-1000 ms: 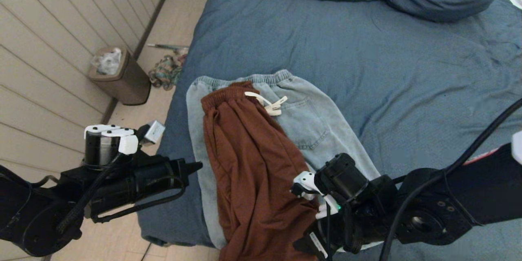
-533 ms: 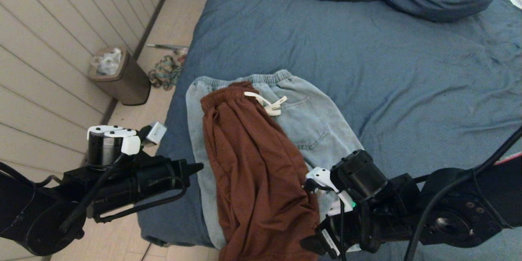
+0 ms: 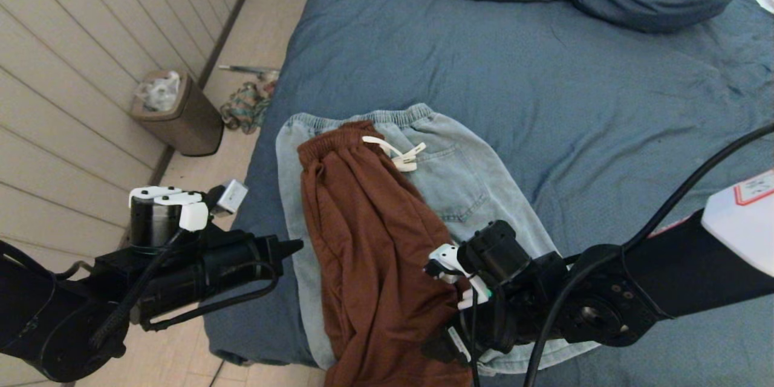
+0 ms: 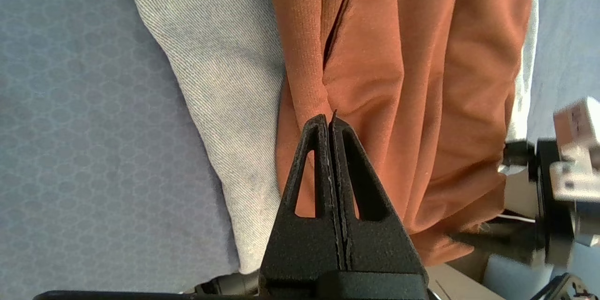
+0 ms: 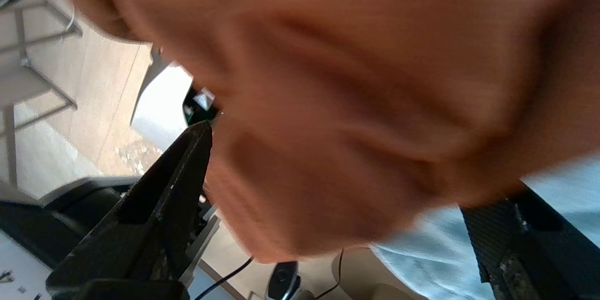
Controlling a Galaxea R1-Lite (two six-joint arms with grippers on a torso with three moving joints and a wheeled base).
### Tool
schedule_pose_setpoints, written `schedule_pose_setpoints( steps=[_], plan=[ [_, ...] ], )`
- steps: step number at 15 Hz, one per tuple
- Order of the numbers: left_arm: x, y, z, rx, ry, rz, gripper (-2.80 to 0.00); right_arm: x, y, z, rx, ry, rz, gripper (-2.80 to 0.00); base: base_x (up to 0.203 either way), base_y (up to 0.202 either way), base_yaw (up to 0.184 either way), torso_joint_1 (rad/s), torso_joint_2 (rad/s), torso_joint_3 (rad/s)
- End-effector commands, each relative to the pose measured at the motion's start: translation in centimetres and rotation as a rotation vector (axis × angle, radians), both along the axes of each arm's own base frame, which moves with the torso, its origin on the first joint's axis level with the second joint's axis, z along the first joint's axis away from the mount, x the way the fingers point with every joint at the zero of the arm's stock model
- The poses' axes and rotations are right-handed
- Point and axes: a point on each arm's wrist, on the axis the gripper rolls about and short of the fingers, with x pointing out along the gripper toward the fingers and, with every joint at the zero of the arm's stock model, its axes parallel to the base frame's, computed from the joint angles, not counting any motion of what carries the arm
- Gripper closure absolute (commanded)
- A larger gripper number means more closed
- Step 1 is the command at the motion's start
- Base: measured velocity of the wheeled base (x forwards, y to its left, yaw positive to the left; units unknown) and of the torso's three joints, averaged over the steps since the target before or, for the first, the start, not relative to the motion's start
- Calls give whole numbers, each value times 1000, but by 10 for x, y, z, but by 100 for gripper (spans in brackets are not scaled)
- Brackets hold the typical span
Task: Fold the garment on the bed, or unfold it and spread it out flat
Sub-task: Fold the brown shorts
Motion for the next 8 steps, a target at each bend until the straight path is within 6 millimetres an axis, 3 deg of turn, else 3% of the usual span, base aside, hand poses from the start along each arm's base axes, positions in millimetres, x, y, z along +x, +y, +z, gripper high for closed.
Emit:
schedule_pose_setpoints(
  steps=[1, 7, 8],
  plan=[
    [2, -1, -5, 2, 11, 0, 0, -6, 7, -5, -14, 12, 33, -280, 0, 0, 0, 0, 0, 0],
    [5, -4, -11, 9, 23, -5, 0, -33, 9, -10, -40, 43, 95, -280, 0, 0, 0, 0, 0, 0],
    [5, -4, -11, 8, 22, -5, 0, -35, 7, -10, -43, 44, 98, 0, 0, 0, 0, 0, 0, 0]
  ],
)
